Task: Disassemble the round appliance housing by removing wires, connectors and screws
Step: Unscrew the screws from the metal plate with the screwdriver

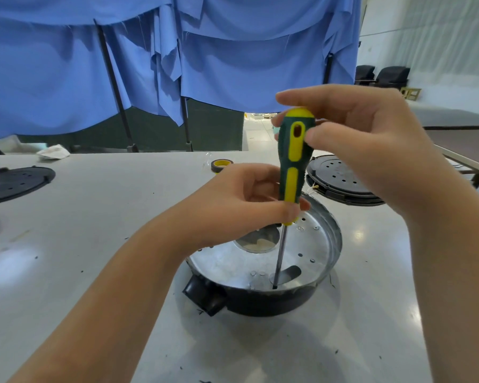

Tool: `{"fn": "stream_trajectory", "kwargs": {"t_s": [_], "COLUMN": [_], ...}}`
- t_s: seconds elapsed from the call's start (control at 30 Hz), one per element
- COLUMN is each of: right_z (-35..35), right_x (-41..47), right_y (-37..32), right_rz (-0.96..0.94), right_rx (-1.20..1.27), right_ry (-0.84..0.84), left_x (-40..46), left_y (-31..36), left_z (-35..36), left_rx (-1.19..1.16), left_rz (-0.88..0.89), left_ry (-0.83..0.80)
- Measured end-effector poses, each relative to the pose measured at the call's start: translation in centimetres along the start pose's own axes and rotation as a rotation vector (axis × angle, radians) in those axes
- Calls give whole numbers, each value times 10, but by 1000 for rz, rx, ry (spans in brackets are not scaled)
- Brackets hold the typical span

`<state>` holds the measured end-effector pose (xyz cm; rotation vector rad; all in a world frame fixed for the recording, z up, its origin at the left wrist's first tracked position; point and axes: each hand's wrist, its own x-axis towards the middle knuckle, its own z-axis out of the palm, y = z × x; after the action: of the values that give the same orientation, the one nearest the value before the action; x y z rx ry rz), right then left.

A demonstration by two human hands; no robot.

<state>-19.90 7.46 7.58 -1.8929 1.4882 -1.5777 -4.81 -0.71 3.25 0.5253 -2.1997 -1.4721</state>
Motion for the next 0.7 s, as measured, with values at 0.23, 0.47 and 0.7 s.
{"fn": "stream_trajectory", "kwargs": {"t_s": [0.23,0.47,0.7], "right_z": [6,4,4], "right_x": [0,-1,1], "right_y": [0,-3,-3], "right_rz": [-5,-39,29], "right_rx": [-119,-30,27], "right_ry": [-47,-50,-69], "left_x": [2,2,-3], "left_y": [-1,-2,1], "left_z": [1,4,-5], "left_rx": [137,176,-10], "left_rz": [54,58,39], "left_ry": [160,106,15]}}
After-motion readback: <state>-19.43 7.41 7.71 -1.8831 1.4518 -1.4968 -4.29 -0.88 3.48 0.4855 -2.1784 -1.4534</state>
